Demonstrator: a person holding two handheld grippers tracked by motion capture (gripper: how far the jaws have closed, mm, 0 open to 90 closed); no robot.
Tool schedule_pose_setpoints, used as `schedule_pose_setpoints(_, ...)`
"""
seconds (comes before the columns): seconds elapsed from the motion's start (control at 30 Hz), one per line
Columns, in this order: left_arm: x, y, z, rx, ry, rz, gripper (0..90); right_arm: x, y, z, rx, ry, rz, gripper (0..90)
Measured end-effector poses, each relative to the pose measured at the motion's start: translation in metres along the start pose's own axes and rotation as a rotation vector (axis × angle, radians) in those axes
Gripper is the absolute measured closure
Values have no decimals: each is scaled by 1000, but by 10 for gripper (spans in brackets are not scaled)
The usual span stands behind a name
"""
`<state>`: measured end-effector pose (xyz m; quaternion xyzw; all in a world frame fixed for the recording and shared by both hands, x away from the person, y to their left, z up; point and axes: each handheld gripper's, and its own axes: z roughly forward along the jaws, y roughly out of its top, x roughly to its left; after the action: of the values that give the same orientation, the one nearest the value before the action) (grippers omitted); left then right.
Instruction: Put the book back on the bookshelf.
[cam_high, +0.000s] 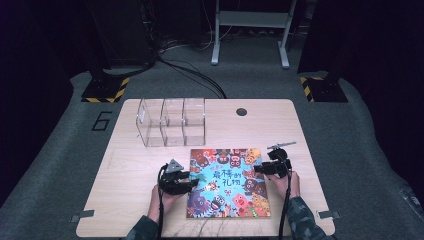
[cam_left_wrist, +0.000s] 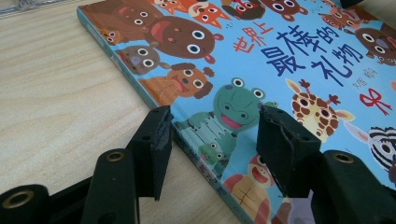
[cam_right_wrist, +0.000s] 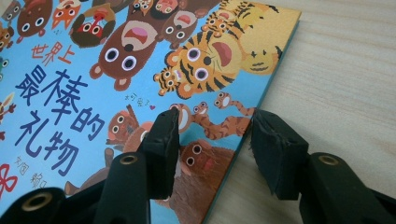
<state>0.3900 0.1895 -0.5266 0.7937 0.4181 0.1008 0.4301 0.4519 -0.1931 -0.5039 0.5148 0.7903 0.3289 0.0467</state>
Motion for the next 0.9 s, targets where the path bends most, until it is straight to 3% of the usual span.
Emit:
schedule_pose_setpoints(0.13, 0, 1, 0, 9, -6, 3, 457, -1, 0, -1, 5, 20, 44, 531)
schedule_pose_setpoints(0.27, -1, 1, 1, -3, 4, 0, 457, -2, 0, -1, 2, 29, 55, 532)
schedule_pose_setpoints(0.4, -1, 1, 1, 0, 7, 0, 457, -6, -2, -3, -21, 67, 91, 535)
schedule_pose_setpoints(0.9, -1, 2, 0, 8, 9, 1, 458, -10, -3, -7, -56, 108, 110, 535)
